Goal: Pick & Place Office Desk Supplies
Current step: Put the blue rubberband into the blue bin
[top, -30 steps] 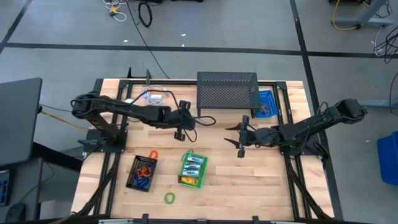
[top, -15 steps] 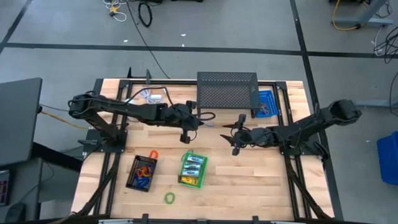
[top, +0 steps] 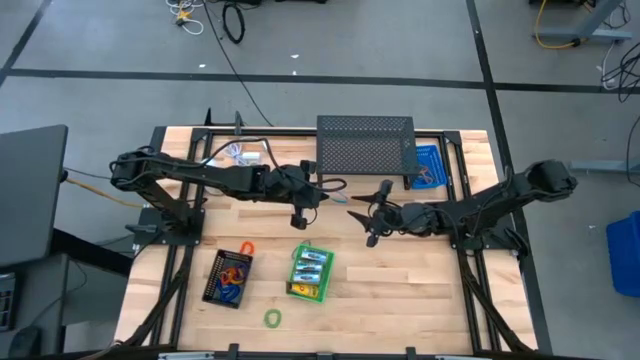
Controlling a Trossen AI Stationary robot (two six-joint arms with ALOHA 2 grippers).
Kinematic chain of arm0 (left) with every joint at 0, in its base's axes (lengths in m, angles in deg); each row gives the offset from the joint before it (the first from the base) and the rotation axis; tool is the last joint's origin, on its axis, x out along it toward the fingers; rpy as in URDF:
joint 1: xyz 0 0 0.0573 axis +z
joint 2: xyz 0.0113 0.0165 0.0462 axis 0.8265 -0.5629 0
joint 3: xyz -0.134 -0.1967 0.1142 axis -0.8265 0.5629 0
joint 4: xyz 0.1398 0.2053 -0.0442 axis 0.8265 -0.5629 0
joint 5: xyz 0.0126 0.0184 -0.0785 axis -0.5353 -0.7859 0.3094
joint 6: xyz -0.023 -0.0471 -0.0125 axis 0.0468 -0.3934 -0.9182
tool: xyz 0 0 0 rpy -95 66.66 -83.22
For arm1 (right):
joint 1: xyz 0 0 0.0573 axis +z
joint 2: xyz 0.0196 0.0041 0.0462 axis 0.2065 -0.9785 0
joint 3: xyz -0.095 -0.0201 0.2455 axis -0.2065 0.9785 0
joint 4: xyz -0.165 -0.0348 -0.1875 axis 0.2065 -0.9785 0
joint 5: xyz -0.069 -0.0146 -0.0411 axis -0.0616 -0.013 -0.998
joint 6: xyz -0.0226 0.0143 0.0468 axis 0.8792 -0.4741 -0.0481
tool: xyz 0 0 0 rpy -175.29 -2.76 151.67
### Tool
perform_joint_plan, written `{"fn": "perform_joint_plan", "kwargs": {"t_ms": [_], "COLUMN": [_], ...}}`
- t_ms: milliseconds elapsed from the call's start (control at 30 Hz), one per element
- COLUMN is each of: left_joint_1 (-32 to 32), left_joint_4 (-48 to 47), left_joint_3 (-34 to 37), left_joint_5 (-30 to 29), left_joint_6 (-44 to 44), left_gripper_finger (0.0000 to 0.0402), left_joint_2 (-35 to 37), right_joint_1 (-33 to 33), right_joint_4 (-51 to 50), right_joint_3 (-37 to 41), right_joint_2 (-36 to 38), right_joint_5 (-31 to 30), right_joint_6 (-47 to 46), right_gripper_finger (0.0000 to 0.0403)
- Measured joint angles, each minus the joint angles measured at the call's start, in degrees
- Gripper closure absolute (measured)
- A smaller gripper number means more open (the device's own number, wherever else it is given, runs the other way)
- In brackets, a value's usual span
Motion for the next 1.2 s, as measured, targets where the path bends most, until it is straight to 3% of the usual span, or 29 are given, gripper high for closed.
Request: {"fn": "perform_joint_plan", "kwargs": {"t_ms": [267,467,633,833,1200], "left_joint_1": [-0.01,-0.01,-0.01,0.00,0.02], "left_joint_4": [0.32,0.32,0.26,0.30,0.30], "left_joint_3": [0.00,0.00,0.00,0.00,0.00], "left_joint_5": [0.01,0.03,0.32,0.51,1.50], "left_joint_6": [0.20,0.22,0.25,0.44,0.44], "left_gripper_finger": [0.0401,0.0401,0.0401,0.0401,0.0401], "left_joint_2": [0.00,0.00,-0.02,-0.02,-0.04], "right_joint_1": [-0.57,-0.83,-0.83,-0.83,-0.83], "right_joint_4": [-0.24,-0.52,-1.03,-1.33,-1.18], "right_joint_3": [-3.51,-5.67,-6.16,-6.16,-6.16], "right_joint_2": [-5.32,-7.62,-7.72,-7.72,-7.72], "right_joint_5": [-0.18,-4.55,-6.77,-6.86,-7.85], "right_joint_6": [1.71,2.57,3.09,3.32,3.16], "right_gripper_finger": [0.0199,0.0206,0.0261,0.0383,0.0399]}}
